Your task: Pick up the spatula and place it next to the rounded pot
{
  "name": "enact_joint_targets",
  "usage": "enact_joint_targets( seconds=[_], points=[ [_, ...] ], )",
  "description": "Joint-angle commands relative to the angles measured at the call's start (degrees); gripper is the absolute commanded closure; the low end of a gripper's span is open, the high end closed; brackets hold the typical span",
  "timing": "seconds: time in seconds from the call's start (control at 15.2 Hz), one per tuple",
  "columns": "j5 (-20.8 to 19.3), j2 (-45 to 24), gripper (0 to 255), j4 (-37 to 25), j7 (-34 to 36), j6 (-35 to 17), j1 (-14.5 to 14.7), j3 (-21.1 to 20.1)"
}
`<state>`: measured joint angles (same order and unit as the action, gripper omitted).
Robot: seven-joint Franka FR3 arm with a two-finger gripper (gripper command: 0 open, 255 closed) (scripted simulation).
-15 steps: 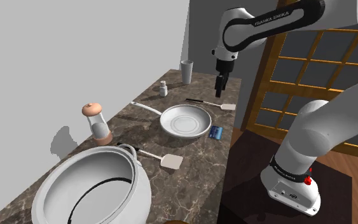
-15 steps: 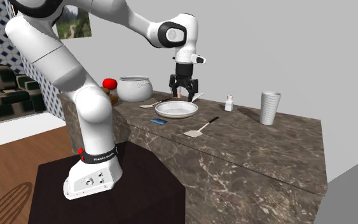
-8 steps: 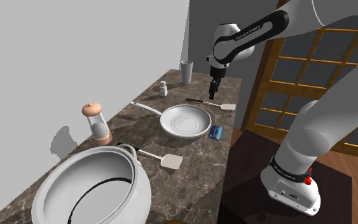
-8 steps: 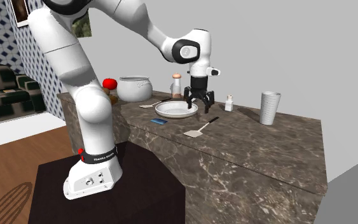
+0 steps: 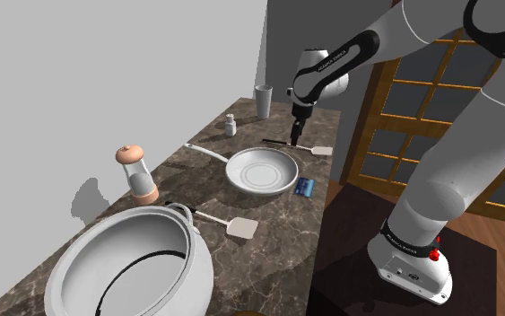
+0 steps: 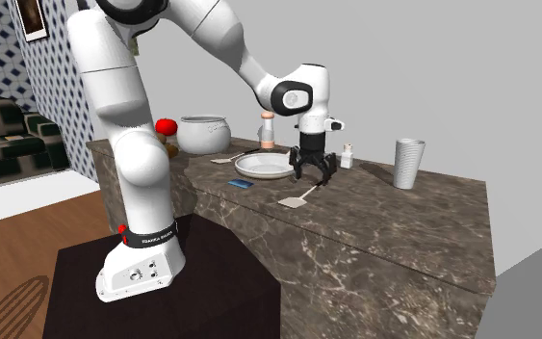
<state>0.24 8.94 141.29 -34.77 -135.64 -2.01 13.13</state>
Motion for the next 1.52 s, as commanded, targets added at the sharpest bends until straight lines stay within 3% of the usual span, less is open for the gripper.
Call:
enact_joint_targets(
  seconds=[0.0,0.59,0.66,1.25,1.45],
  points=[
    [0.4,-1.1,0,0.5,-0.3,-1.6,0.1,0.1],
    [0.7,-2.1,0,0.8,-0.6,-2.9,0.2,0.1],
    [0.7,-2.1,255,0.8,-0.6,-2.9,0.2,0.1],
    [0.7,-2.1,255,0.8,-0.6,-2.9,0.2,0.1],
    [0.1,-0.4,255,-0.1,-0.1,-0.4,0.1,0.0]
  ],
)
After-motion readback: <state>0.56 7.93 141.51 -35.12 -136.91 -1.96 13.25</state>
